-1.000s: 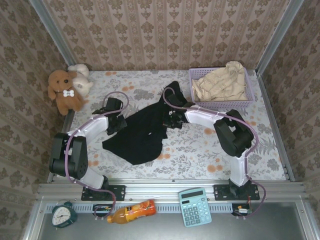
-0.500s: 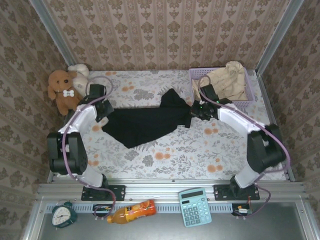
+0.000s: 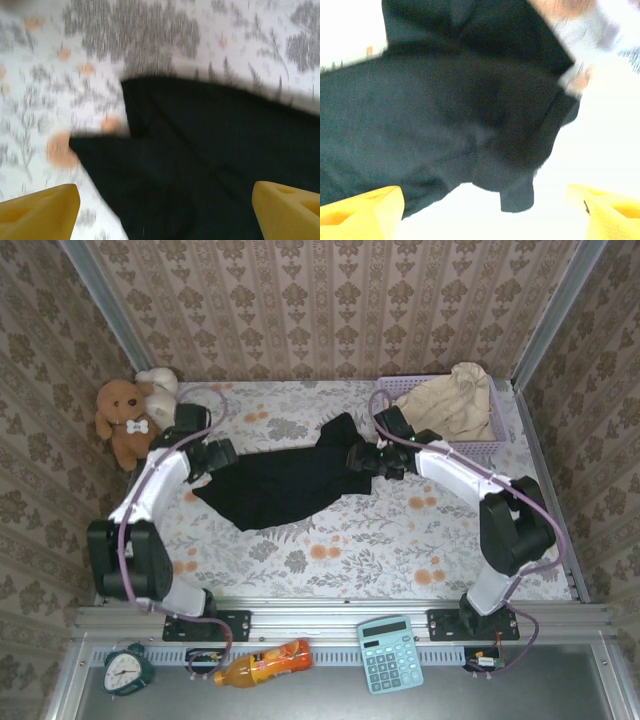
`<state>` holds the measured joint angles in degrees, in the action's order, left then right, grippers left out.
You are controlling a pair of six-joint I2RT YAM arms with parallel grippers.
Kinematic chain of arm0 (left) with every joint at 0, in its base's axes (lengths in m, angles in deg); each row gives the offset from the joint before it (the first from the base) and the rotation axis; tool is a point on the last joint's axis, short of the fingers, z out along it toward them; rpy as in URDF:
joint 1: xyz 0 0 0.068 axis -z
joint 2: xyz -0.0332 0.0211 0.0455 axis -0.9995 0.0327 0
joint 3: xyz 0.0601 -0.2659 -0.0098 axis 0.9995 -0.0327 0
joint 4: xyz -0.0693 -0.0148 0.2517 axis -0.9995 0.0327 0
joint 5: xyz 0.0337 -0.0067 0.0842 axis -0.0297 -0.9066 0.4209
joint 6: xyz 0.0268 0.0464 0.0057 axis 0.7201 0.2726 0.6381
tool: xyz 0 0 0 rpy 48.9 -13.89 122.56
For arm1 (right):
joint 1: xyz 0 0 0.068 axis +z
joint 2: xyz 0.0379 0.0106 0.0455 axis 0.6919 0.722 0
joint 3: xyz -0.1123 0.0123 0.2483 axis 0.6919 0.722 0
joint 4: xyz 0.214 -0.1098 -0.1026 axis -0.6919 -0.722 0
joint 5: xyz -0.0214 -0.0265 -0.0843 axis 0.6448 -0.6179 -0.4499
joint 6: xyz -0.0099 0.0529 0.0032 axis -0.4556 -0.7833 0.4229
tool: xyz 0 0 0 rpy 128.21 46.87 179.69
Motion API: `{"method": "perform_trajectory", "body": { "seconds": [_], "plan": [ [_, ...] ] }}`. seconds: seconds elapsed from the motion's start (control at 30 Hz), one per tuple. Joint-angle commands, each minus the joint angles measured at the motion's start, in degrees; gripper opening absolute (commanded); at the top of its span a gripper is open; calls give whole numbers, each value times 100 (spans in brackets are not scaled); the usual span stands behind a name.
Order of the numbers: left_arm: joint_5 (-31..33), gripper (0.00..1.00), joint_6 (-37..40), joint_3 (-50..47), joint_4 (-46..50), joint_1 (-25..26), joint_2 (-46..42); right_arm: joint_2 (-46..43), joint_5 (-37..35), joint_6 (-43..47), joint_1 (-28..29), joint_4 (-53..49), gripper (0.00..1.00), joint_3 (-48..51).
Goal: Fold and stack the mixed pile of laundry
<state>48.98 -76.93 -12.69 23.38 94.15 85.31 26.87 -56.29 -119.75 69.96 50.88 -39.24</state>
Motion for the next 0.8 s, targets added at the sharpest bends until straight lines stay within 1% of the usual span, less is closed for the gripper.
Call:
{"method": "perform_trajectory", "body": {
  "seconds": [0.0, 0.03, 0.1, 0.17, 0.3, 0.37, 0.4, 0.43, 0.47, 0.53, 0.57, 0.6, 0.7, 0.77],
  "plan": [
    [-153, 80, -262, -760, 672, 367, -526, -186, -86, -219, 399, -289, 84, 465],
    [-87, 78, -437, -974, 710, 574, -677, -169, -52, -293, 455, -125, 83, 590],
    [-15, 78, -838, -1363, 715, 938, -877, -59, 68, -419, 472, 178, 83, 737],
    [-42, 78, -1203, -1701, 570, 1241, -973, 117, 61, -425, 438, 291, 84, 675],
    [-88, 79, -1675, -2014, 22, 1621, -733, 704, -53, -244, 357, 405, 84, 199],
    [11, 76, -1791, -1986, -189, 1734, -459, 979, -122, -210, 311, 457, 84, -31],
    [63, 71, -1802, -1951, -300, 1769, -300, 1126, -139, -199, 289, 514, 83, -144],
    [124, 63, -1791, -1896, -391, 1796, -138, 1255, -154, -175, 276, 575, 81, -260],
    [143, 52, -1736, -1819, -459, 1788, 1, 1357, -150, -149, 266, 639, 78, -352],
    [194, 14, -1581, -1530, -384, 1780, 262, 1579, -113, -120, 257, 706, 64, -606],
    [197, 1, -1504, -1362, -274, 1776, 314, 1664, -80, -111, 253, 710, 58, -716],
    [222, 0, -1419, -1166, -131, 1780, 337, 1737, -54, -102, 250, 701, 49, -831],
    [408, 0, -1166, -723, 220, 1760, 102, 1760, -141, -123, 241, 575, 0, -1013],
    [499, 0, -1024, -497, 434, 1648, -139, 1578, -255, -98, 214, 338, 0, -1066]
  ]
}}
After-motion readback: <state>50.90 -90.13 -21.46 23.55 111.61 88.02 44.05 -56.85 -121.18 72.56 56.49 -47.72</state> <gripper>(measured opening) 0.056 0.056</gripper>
